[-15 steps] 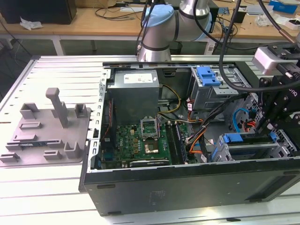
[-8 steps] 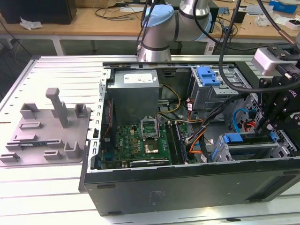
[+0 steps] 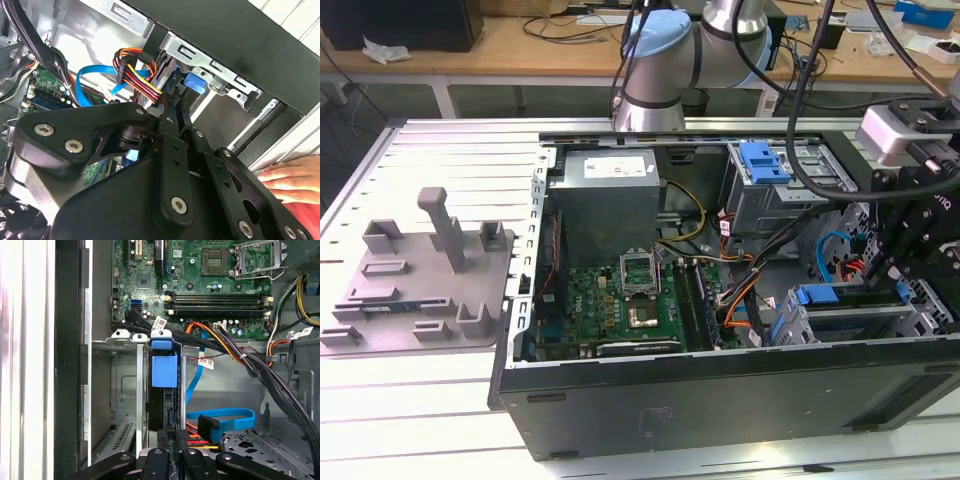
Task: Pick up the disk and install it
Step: 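Insert the first disk wire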
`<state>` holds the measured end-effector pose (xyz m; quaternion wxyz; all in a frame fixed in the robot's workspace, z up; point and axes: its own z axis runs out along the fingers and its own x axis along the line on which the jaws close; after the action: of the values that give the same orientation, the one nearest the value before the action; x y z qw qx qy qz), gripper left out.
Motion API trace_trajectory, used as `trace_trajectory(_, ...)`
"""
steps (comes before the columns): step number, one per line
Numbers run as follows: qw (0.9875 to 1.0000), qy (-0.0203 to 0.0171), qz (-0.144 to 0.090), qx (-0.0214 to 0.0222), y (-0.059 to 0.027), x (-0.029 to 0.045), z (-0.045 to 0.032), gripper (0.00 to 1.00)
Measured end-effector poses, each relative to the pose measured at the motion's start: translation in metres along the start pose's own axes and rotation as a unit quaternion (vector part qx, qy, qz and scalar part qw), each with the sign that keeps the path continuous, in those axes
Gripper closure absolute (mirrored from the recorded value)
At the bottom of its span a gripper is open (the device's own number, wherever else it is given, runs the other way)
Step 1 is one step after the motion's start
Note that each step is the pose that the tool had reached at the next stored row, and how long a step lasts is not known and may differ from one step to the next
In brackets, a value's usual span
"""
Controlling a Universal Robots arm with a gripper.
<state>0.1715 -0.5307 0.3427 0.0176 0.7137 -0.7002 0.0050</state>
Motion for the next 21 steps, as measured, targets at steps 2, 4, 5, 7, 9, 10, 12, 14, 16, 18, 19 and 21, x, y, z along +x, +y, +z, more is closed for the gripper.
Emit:
trace_trajectory(2, 1.0, 0.0, 0.0, 0.0, 0.0, 0.0, 0.0003, 0.84)
trace_trajectory(4, 1.0, 0.0, 0.0, 0.0, 0.0, 0.0, 0.0003, 0.84)
trace_trajectory(5, 1.0, -0.0001, 0.001, 0.0, 0.0, 0.0, 0.0004, 0.84)
trace_trajectory(7, 1.0, -0.0001, 0.003, -0.0001, 0.0, 0.0, 0.0004, 0.84)
trace_trajectory(9, 1.0, -0.0003, 0.003, -0.0001, 0.0, 0.0, 0.0003, 0.84)
trace_trajectory(10, 1.0, -0.0004, 0.004, -0.0001, 0.0, 0.0, -0.0007, 0.84)
trace_trajectory(12, 1.0, -0.0003, 0.005, -0.0002, 0.0, 0.0001, -0.0038, 0.84)
trace_trajectory(14, 1.0, -0.0003, 0.007, -0.0002, 0.0, 0.0001, -0.004, 0.84)
trace_trajectory(16, 1.0, -0.0003, 0.009, -0.0003, 0.0001, 0.0001, -0.004, 0.84)
trace_trajectory(18, 0.9999, -0.0003, 0.01, -0.0003, 0.0001, 0.0001, -0.004, 0.84)
trace_trajectory(19, 0.9999, -0.0002, 0.011, -0.0003, 0.0001, 0.0, -0.0041, 0.84)
trace_trajectory(21, 0.9999, -0.0003, 0.013, -0.0004, 0.0001, -0.0002, -0.004, 0.84)
